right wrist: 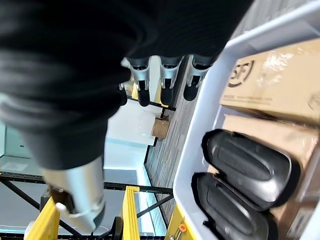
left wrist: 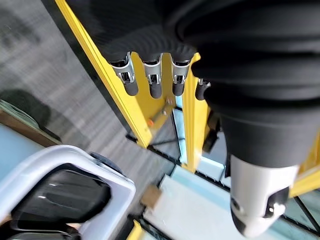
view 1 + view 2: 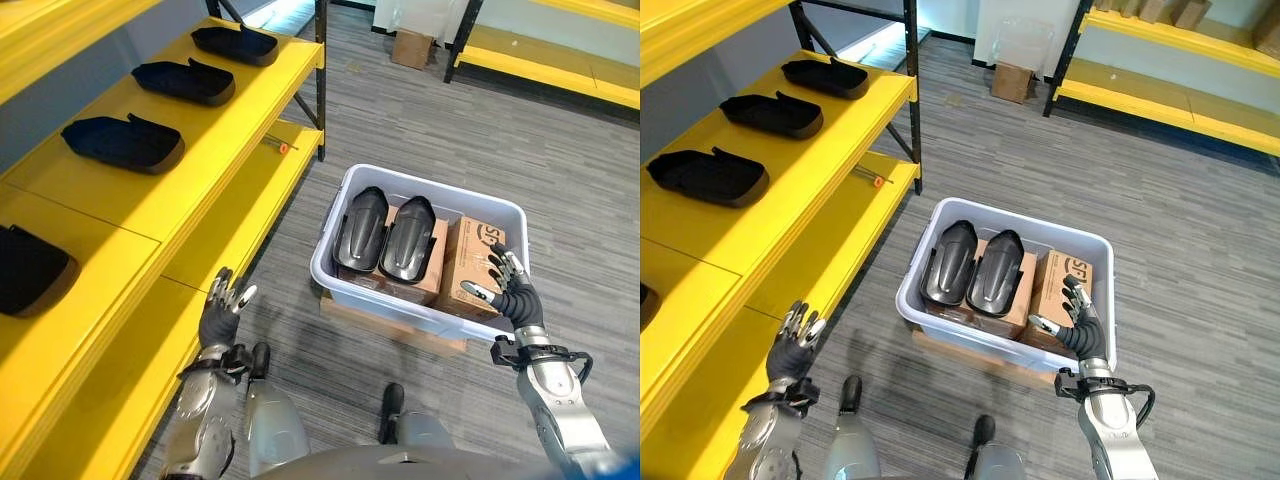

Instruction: Move parts from the plastic box to the shelf.

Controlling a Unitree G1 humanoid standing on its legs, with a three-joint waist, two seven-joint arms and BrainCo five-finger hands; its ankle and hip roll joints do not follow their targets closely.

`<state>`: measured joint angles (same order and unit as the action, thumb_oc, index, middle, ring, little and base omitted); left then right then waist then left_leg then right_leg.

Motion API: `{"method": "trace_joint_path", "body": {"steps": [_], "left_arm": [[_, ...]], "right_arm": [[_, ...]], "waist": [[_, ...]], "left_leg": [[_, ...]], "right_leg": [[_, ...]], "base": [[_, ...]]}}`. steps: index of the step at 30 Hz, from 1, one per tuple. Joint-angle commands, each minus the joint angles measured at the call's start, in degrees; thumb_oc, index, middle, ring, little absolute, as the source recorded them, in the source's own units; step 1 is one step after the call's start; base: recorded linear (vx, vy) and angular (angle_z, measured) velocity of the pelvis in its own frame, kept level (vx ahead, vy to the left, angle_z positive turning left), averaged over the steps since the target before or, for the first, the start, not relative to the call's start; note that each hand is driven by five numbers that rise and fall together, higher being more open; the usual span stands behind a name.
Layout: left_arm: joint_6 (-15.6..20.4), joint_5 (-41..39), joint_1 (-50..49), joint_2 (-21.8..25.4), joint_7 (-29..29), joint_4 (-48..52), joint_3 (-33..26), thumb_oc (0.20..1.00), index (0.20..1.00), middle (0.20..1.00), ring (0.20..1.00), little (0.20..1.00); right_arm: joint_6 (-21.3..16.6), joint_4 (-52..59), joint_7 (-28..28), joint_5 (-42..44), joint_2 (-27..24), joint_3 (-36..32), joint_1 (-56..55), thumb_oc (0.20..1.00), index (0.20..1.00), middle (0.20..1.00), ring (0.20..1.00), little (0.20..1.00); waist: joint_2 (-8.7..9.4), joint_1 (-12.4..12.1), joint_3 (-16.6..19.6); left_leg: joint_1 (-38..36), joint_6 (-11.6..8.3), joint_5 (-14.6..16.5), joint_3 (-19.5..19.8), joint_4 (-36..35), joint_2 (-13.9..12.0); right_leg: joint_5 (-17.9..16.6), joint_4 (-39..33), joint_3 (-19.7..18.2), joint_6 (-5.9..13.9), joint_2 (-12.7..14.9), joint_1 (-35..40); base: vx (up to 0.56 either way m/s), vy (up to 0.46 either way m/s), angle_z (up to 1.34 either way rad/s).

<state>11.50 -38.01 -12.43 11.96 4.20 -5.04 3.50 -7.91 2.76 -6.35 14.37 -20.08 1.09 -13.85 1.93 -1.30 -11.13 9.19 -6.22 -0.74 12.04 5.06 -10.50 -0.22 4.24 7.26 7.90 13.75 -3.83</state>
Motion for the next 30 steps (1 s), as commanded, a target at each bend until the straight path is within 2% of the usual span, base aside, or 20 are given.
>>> {"method": "trace_joint_path", "body": {"steps": [1, 3, 7, 9, 13, 17, 23, 30], "left_arm": [[2.22, 0.36, -5.06, 4.99, -2.64, 8.89, -3.5, 1.0, 1.0, 1.0, 1.0, 1.0], [2.05, 1.0, -5.2, 5.94, -2.24, 8.91, -4.23, 1.0, 1.0, 1.0, 1.0, 1.0], [2.24, 1.08, -5.12, 6.3, -1.47, 8.98, -5.1, 1.0, 1.0, 1.0, 1.0, 1.0], [2.33, 1.13, -4.82, 6.1, -1.07, 8.66, -5.25, 1.0, 1.0, 1.0, 1.0, 1.0], [2.06, 1.1, -4.91, 5.3, -1.36, 8.71, -5.05, 1.0, 1.0, 1.0, 1.0, 1.0], [1.72, 1.08, -5.14, 4.88, -1.98, 8.4, -4.81, 1.0, 1.0, 1.0, 1.0, 1.0], [1.67, 0.99, -3.19, 5.71, -2.66, 9.16, -3.38, 1.0, 1.0, 1.0, 1.0, 1.0], [3.21, 0.8, 4.65, 7.41, -0.01, 10.15, 0.21, 1.0, 1.0, 1.0, 1.0, 1.0]], "right_arm": [[-2.01, 2.83, 1.84, 0.72, 0.19, -1.47, 1.41, 1.0, 1.0, 1.0, 1.0, 1.0], [-1.79, 2.58, 3.01, 1.82, 0.97, 0.12, 2.21, 1.0, 1.0, 1.0, 1.0, 1.0], [-1.32, 3.29, 5.0, 2.89, 0.91, 1.8, 2.43, 1.0, 1.0, 1.0, 1.0, 1.0], [-1.24, 3.75, 5.63, 2.46, 0.28, 2.26, 2.2, 1.0, 1.0, 1.0, 1.0, 1.0], [-0.94, 4.22, 6.26, 2.58, 0.06, 1.73, 1.1, 1.0, 1.0, 1.0, 1.0, 1.0], [-1.32, 4.85, 6.17, 1.92, -1.18, 0.83, 1.31, 1.0, 1.0, 1.0, 1.0, 1.0], [-2.01, 4.41, 4.25, 0.84, -5.12, 0.29, 7.04, 1.0, 1.0, 1.0, 1.0, 1.0], [-2.22, 2.11, -1.02, -0.13, -9.02, 5.09, 23.15, 1.0, 1.0, 1.0, 1.0, 1.0]], "waist": [[0.57, -0.93, 1.29], [1.14, -1.29, 1.46], [2.27, -1.18, 1.72], [2.72, -0.47, 1.82], [2.55, 0.88, 2.28], [1.49, 2.3, 2.84], [-0.17, 3.02, 2.08], [-1.74, 2.55, -2.86]], "left_leg": [[-1.66, 0.3, 1.28, -6.6, 0.9, 1.76], [-2.41, 1.11, 2.55, -9.37, 1.64, 2.41], [-4.5, 2.04, 4.01, -13.32, 1.59, 2.61], [-6.27, 2.12, 4.42, -15.05, 1.24, 2.17], [-8.39, 1.41, 3.87, -16.09, -0.37, 0.7], [-9.49, 0.35, 2.63, -16.6, -2.32, -0.96], [-7.15, -1.35, -0.3, -17.15, -4.13, -3.23], [-0.1, -2.65, -3.45, -17.4, -4.75, -4.26]], "right_leg": [[-1.55, -3.76, 0.28, 3.43, 3.9, 6.76], [-3.22, -4.02, -0.49, 4.32, 5.28, 5.53], [-5.33, -4.27, -2.01, 5.83, 6.31, 3.67], [-5.25, -4.02, -3.06, 6.2, 6.18, 3.07], [-4.16, -3.93, -3.4, 5.8, 5.49, 3.4], [-3.34, -4.68, -2.91, 5.08, 4.08, 3.56], [-3.01, -5.09, -1.96, 4.14, 2.33, 0.9], [-3.93, -3.22, -1.98, 3.79, 1.85, -7.76]], "base": [[0.05, 0.252, -0.84], [0.02, 0.189, -0.65], [0.02, 0.086, -0.97], [0.04, 0.023, -0.38], [0.05, -0.038, -0.39], [0.05, -0.078, -0.11], [0.0, -0.089, -0.04], [-0.1, -0.064, 0.02]]}}
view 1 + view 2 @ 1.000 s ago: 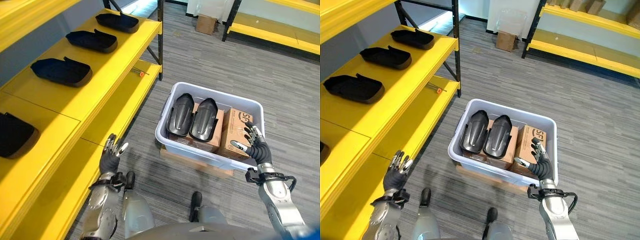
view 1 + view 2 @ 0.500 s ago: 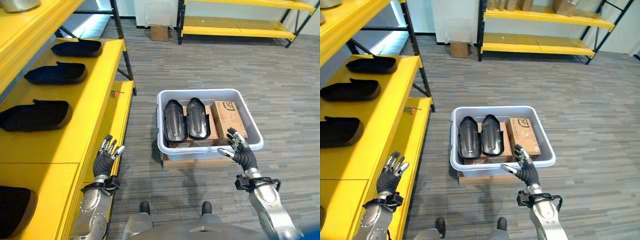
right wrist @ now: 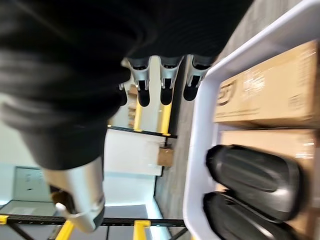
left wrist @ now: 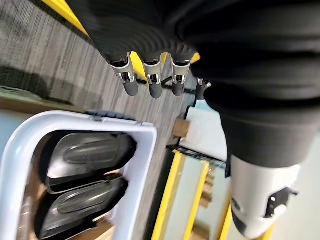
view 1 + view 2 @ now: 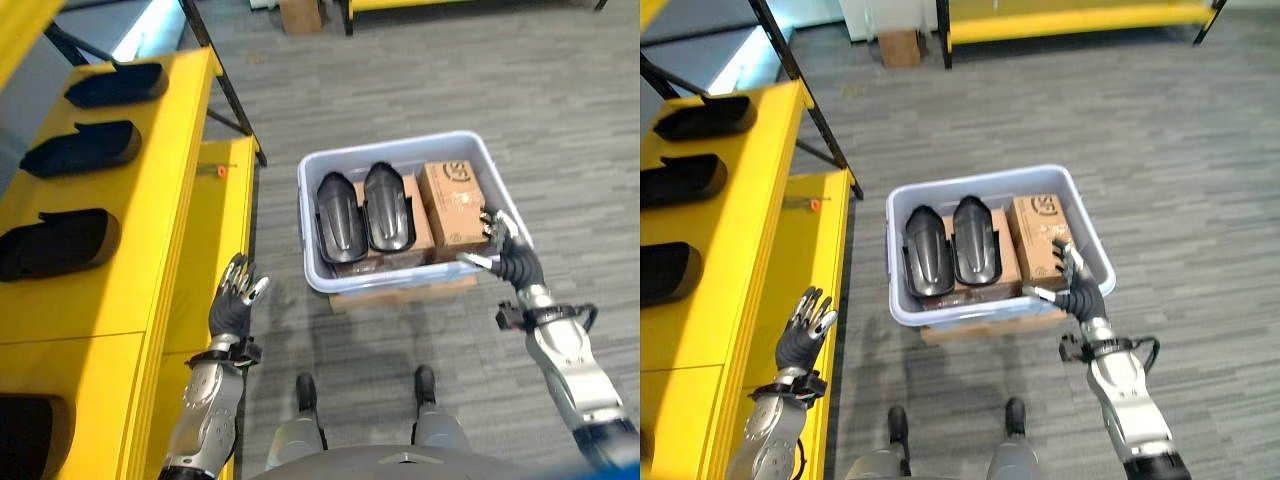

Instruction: Move parts from the plastic box to the shelf.

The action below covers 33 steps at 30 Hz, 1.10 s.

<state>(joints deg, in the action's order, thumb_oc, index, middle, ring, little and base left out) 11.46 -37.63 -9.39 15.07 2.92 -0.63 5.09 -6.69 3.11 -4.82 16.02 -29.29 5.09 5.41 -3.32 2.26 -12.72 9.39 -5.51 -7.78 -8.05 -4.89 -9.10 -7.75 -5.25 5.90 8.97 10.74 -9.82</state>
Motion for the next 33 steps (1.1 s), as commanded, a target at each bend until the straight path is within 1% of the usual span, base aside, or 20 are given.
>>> {"method": "trace_joint_path", "body": {"steps": [1, 2, 7, 8, 12, 16, 22, 26, 33], "left_arm": [[3.53, 0.21, 2.56, 4.21, 1.75, 5.74, -0.89, 1.0, 1.0, 1.0, 1.0, 1.0], [3.94, 0.13, 4.37, 4.28, 2.99, 5.84, -0.18, 1.0, 1.0, 1.0, 1.0, 1.0], [4.6, 0.0, 7.62, 4.07, 5.11, 5.86, 1.77, 1.0, 1.0, 1.0, 1.0, 1.0], [4.69, -0.07, 8.65, 4.44, 5.6, 5.83, 2.15, 1.0, 1.0, 1.0, 1.0, 1.0], [5.08, 0.42, 10.97, 5.12, 6.47, 5.96, 2.88, 1.0, 1.0, 1.0, 1.0, 1.0], [5.68, -0.04, 14.12, 5.13, 8.03, 5.96, 4.05, 1.0, 1.0, 1.0, 1.0, 1.0], [6.05, -0.79, 15.69, 4.81, 8.9, 6.0, 5.27, 1.0, 1.0, 1.0, 1.0, 1.0], [6.66, -1.24, 16.61, 4.77, 9.4, 6.07, 5.88, 1.0, 1.0, 1.0, 1.0, 1.0], [7.26, -1.8, 17.35, 5.01, 9.61, 6.02, 6.43, 1.0, 1.0, 1.0, 1.0, 1.0]], "right_arm": [[-3.42, 1.18, -3.14, -1.84, 0.17, 1.95, 5.94, 1.0, 1.0, 1.0, 1.0, 1.0], [-3.21, -0.43, -4.68, -1.64, -0.08, 4.0, 10.42, 1.0, 1.0, 1.0, 1.0, 1.0], [-2.71, -4.0, -7.56, -1.13, 0.57, 7.28, 18.85, 1.0, 1.0, 1.0, 1.0, 1.0], [-2.68, -6.19, -8.63, -0.11, 0.21, 8.02, 22.01, 1.0, 1.0, 1.0, 1.0, 1.0], [-2.72, -9.71, -10.68, 1.36, -0.3, 8.39, 27.7, 1.0, 1.0, 1.0, 1.0, 1.0], [-2.84, -14.28, -13.49, 1.91, -0.42, 8.85, 33.64, 1.0, 1.0, 1.0, 1.0, 1.0], [-2.72, -18.99, -16.22, 1.54, -1.32, 8.84, 38.85, 1.0, 1.0, 1.0, 1.0, 1.0], [-2.16, -25.54, -18.37, 1.14, -3.02, 9.26, 44.47, 1.0, 1.0, 1.0, 1.0, 1.0], [-1.43, -34.2, -18.17, 2.49, -2.79, 11.92, 49.47, 1.0, 1.0, 1.0, 1.0, 1.0]], "waist": [[3.4, -1.13, -1.83], [3.26, -1.51, -2.96], [3.47, -2.29, -5.57], [3.47, -2.6, -6.66], [3.28, -2.91, -8.14], [3.43, -3.26, -9.52], [3.36, -3.64, -10.32], [3.07, -4.21, -10.91], [2.82, -4.91, -11.53]], "left_leg": [[0.63, -3.53, 3.26, 2.57, 5.15, -5.82], [2.02, -3.7, 2.62, 2.52, 4.98, -6.11], [4.77, -3.8, 1.84, 2.65, 4.76, -6.58], [5.59, -3.81, 1.52, 2.69, 4.42, -6.58], [7.31, -3.94, 1.15, 2.85, 4.34, -6.57], [8.9, -3.8, 1.01, 3.83, 4.67, -6.54], [9.86, -3.69, 0.24, 4.96, 3.77, -6.25], [9.82, -3.93, -0.09, 4.93, 2.62, -6.21], [9.98, -4.04, -0.63, 4.98, 1.97, -6.24]], "right_leg": [[3.53, 6.71, -0.71, 2.62, 4.76, -2.99], [3.54, 7.57, -0.82, 2.46, 4.57, -5.11], [3.27, 9.37, -1.64, 2.21, 3.9, -9.36], [3.16, 10.25, -1.99, 2.15, 3.8, -11.1], [3.25, 11.77, -2.48, 1.84, 3.54, -13.87], [3.6, 12.69, -2.62, 1.47, 3.03, -15.98], [3.18, 12.62, -2.79, 1.25, 2.72, -17.41], [3.7, 13.06, -2.74, 0.94, 2.59, -18.13], [3.33, 13.24, -2.8, 0.8, 2.36, -19.02]], "base": [[-0.13, -0.102, -0.02], [-0.08, -0.085, -0.03], [-0.04, -0.059, -0.05], [-0.01, -0.045, -0.06], [0.0, -0.013, -0.02], [0.01, -0.022, 0.01], [0.0, -0.012, 0.05], [0.01, 0.006, 0.02], [-0.01, 0.002, 0.01]]}}
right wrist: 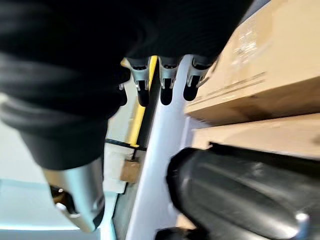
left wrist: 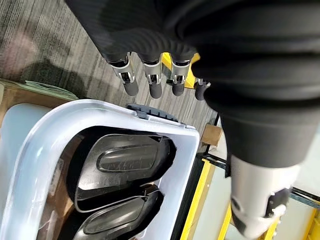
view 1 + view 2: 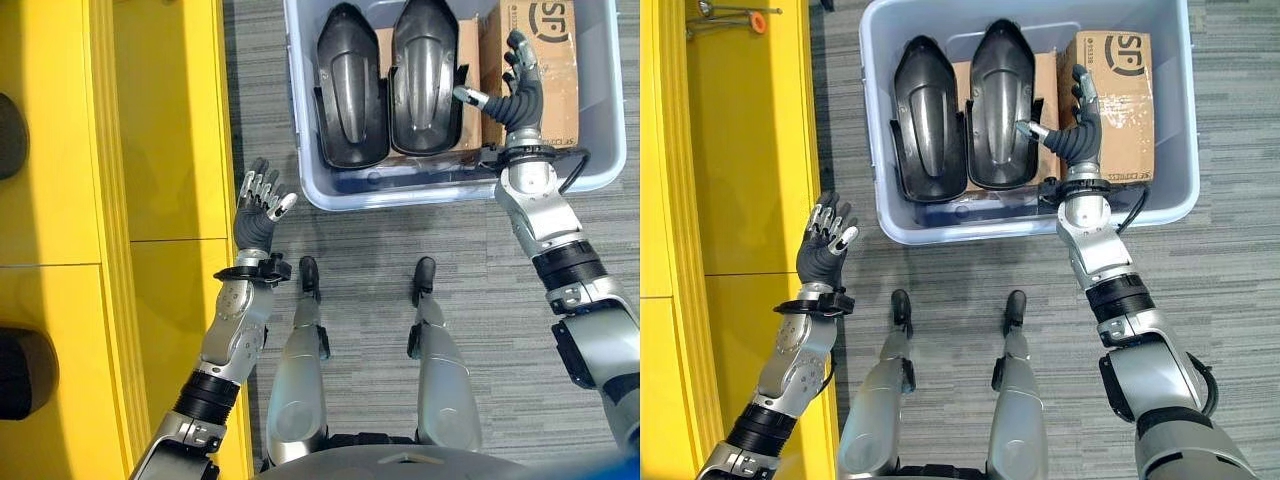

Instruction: Move parts from the plastic box to the shelf.

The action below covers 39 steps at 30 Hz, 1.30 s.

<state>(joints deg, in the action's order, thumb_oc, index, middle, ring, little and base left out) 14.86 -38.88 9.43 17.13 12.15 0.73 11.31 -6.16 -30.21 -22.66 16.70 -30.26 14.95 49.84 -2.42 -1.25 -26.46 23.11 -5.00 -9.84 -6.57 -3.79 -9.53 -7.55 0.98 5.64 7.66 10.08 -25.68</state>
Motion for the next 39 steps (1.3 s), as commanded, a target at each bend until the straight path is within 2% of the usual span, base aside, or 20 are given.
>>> {"method": "trace_joint_path", "body": {"steps": [1, 10, 18, 31, 39], "left_arm": [[3.95, -0.62, -1.4, 2.99, 0.34, 4.73, 0.37, 1.0, 1.0, 1.0, 1.0, 1.0], [4.63, -0.83, 0.64, 3.19, 0.48, 4.58, 1.71, 1.0, 1.0, 1.0, 1.0, 1.0], [4.71, -1.02, 1.42, 3.3, 0.73, 4.38, 2.57, 1.0, 1.0, 1.0, 1.0, 1.0], [4.81, -1.5, 3.73, 3.8, 1.0, 4.43, 4.79, 1.0, 1.0, 1.0, 1.0, 1.0], [4.94, -1.0, 6.15, 4.04, 1.96, 4.67, 5.95, 1.0, 1.0, 1.0, 1.0, 1.0]], "right_arm": [[-1.91, -1.89, -0.23, 1.98, -1.81, 2.43, 5.55, 1.0, 1.0, 1.0, 1.0, 1.0], [-1.02, -9.38, 1.14, 1.46, -2.58, 6.59, 10.83, 1.0, 1.0, 1.0, 1.0, 1.0], [-0.81, -15.31, 1.01, 2.6, -2.41, 7.33, 13.12, 1.0, 1.0, 1.0, 1.0, 1.0], [0.37, -32.77, 0.85, 5.89, -3.81, 9.43, 21.66, 1.0, 1.0, 1.0, 1.0, 1.0], [1.07, -37.47, 0.53, 5.76, -4.42, 11.53, 25.44, 1.0, 1.0, 1.0, 1.0, 1.0]], "waist": [[1.85, -1.41, 2.05], [1.54, -1.83, 1.01], [1.42, -2.12, 0.26], [0.61, -3.3, -1.06], [0.13, -3.82, -1.92]], "left_leg": [[-3.9, -4.55, 1.64, 3.52, 0.84, -5.78], [-2.72, -4.59, 1.03, 3.98, 0.88, -5.61], [-2.32, -4.61, 0.97, 4.43, 0.63, -5.46], [-0.03, -4.61, 0.86, 5.19, 1.52, -5.09], [2.49, -4.37, 1.12, 6.45, 2.63, -4.64]], "right_leg": [[3.38, 7.18, -2.53, 2.13, 3.03, -3.1], [2.92, 7.36, -2.53, 1.91, 3.01, -4.36], [3.13, 7.52, -2.09, 1.9, 3.11, -4.5], [3.05, 8.23, -1.95, 1.89, 3.1, -6.88], [3.31, 9.07, -1.68, 1.94, 3.33, -8.83]], "base": [[0.0, 0.0, 0.0], [0.0, 0.002, 0.01], [0.0, 0.001, 0.01], [0.0, 0.0, 0.0], [0.01, 0.001, 0.01]]}}
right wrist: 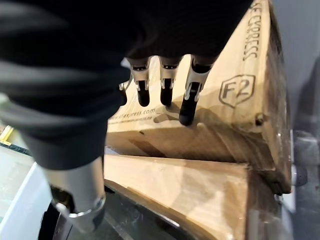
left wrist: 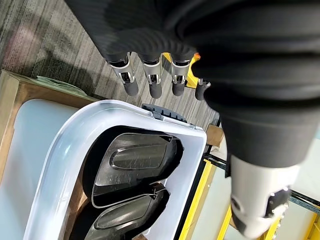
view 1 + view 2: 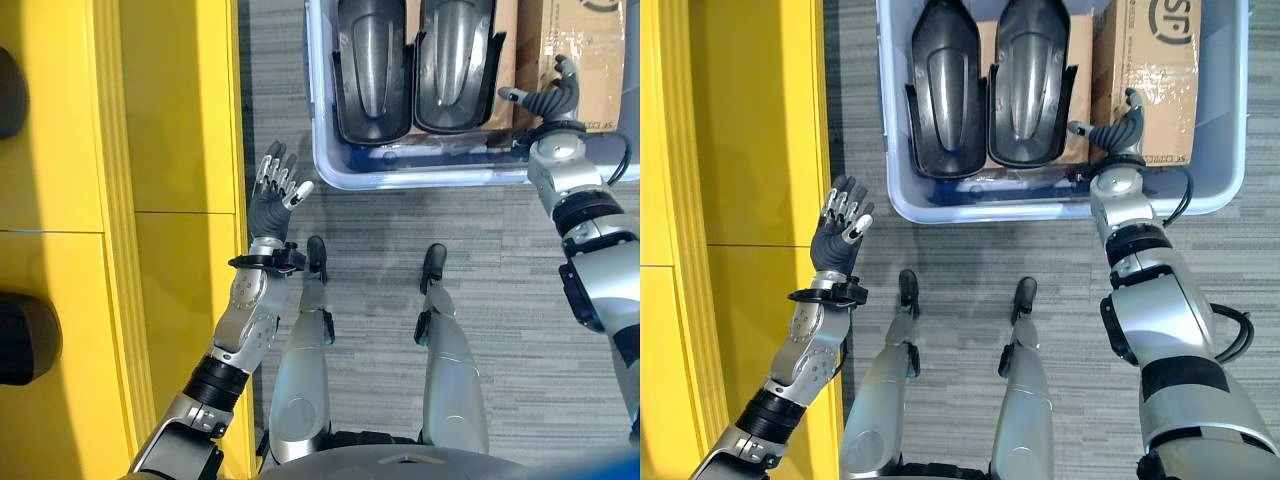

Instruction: Move parts from the plastic box to the shelf.

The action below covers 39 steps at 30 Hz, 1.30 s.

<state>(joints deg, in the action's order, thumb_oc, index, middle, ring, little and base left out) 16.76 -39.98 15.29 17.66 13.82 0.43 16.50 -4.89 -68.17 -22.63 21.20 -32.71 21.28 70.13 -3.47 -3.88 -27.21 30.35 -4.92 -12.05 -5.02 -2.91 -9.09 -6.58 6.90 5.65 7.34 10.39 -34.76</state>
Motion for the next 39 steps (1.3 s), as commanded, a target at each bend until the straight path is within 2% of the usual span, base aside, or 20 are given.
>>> {"method": "trace_joint_path", "body": {"steps": [1, 6, 15, 21, 25, 28, 30, 33, 39], "left_arm": [[3.19, 0.1, 0.53, 3.45, 0.31, 4.98, 0.85, 1.0, 1.0, 1.0, 1.0, 1.0], [3.12, 0.1, 1.47, 3.32, 0.9, 5.14, 1.4, 1.0, 1.0, 1.0, 1.0, 1.0], [2.95, 0.34, 3.36, 3.47, 1.1, 5.66, 2.82, 1.0, 1.0, 1.0, 1.0, 1.0], [2.96, 0.17, 4.0, 3.34, 1.31, 5.24, 2.99, 1.0, 1.0, 1.0, 1.0, 1.0], [3.27, -0.01, 4.29, 3.22, 1.61, 5.33, 2.74, 1.0, 1.0, 1.0, 1.0, 1.0], [3.54, 0.34, 3.89, 3.17, 2.45, 5.62, 1.49, 1.0, 1.0, 1.0, 1.0, 1.0], [3.7, 0.35, 3.56, 3.1, 2.79, 5.75, 1.02, 1.0, 1.0, 1.0, 1.0, 1.0], [3.58, 0.45, 2.81, 3.2, 3.47, 6.1, 0.17, 1.0, 1.0, 1.0, 1.0, 1.0], [3.34, 1.01, 2.23, 3.2, 4.34, 6.72, -0.69, 1.0, 1.0, 1.0, 1.0, 1.0]], "right_arm": [[-0.16, 0.28, 0.52, 1.21, -1.84, 5.43, 5.43, 1.0, 1.0, 1.0, 1.0, 1.0], [-0.01, -0.46, 0.1, 1.24, -1.49, 5.88, 6.51, 1.0, 1.0, 1.0, 1.0, 1.0], [0.67, -4.2, 0.02, 2.4, -4.95, 5.47, 7.73, 1.0, 1.0, 1.0, 1.0, 1.0], [0.29, -3.35, -0.24, 3.26, -5.13, 4.93, 7.21, 1.0, 1.0, 1.0, 1.0, 1.0], [-1.05, 1.36, -1.82, 4.12, -5.2, 3.83, 6.24, 1.0, 1.0, 1.0, 1.0, 1.0], [-2.77, 13.85, -5.29, 0.91, -6.73, 2.26, 3.94, 1.0, 1.0, 1.0, 1.0, 1.0], [-3.38, 18.33, -6.57, 0.35, -6.68, 0.72, 2.6, 1.0, 1.0, 1.0, 1.0, 1.0], [-3.59, 25.93, -8.74, -2.62, -6.66, -1.57, -0.03, 1.0, 1.0, 1.0, 1.0, 1.0], [-2.08, 33.52, -11.01, -8.92, -5.72, -3.85, -2.78, 1.0, 1.0, 1.0, 1.0, 1.0]], "waist": [[1.22, -1.28, -1.28], [1.33, -1.62, -1.58], [1.11, -2.58, -2.04], [1.24, -2.86, -2.45], [1.59, -2.47, -2.5], [2.48, -1.39, -2.56], [2.81, -1.01, -2.57], [3.27, -0.3, -2.57], [3.86, 0.44, -2.58]], "left_leg": [[-4.51, -4.44, 3.3, 5.06, 1.87, -5.0], [-2.77, -4.11, 3.78, 6.01, 2.77, -4.7], [0.26, -3.68, 5.08, 7.45, 4.59, -3.33], [1.55, -3.53, 5.83, 7.78, 5.94, -2.83], [2.03, -3.59, 6.4, 7.95, 6.49, -2.54], [2.26, -3.75, 6.83, 7.89, 6.95, -2.38], [2.38, -3.83, 6.99, 7.93, 7.13, -2.38], [2.47, -3.94, 7.21, 7.83, 7.37, -2.4], [2.64, -4.01, 7.52, 7.76, 7.85, -2.37]], "right_leg": [[2.37, 3.12, -1.66, 2.24, 2.98, 0.24], [2.67, 3.52, -1.28, 2.28, 3.32, -0.46], [3.26, 4.19, 0.01, 2.49, 4.39, -0.86], [3.41, 4.51, 0.63, 2.48, 5.02, -0.82], [3.51, 4.61, 0.87, 2.56, 5.34, -0.62], [3.32, 4.56, 1.03, 2.6, 5.56, -0.34], [3.25, 4.56, 1.05, 2.62, 5.64, -0.35], [3.1, 4.55, 0.93, 2.61, 5.74, -0.39], [3.02, 4.52, 0.96, 2.54, 5.7, -0.25]], "base": [[0.03, 0.001, 0.03], [0.02, 0.001, 0.03], [0.02, 0.007, 0.17], [0.01, 0.0, 0.12], [0.01, 0.002, 0.05], [0.0, 0.021, 0.02], [0.0, 0.017, 0.06], [0.0, 0.016, 0.07], [0.0, 0.003, 0.02]]}}
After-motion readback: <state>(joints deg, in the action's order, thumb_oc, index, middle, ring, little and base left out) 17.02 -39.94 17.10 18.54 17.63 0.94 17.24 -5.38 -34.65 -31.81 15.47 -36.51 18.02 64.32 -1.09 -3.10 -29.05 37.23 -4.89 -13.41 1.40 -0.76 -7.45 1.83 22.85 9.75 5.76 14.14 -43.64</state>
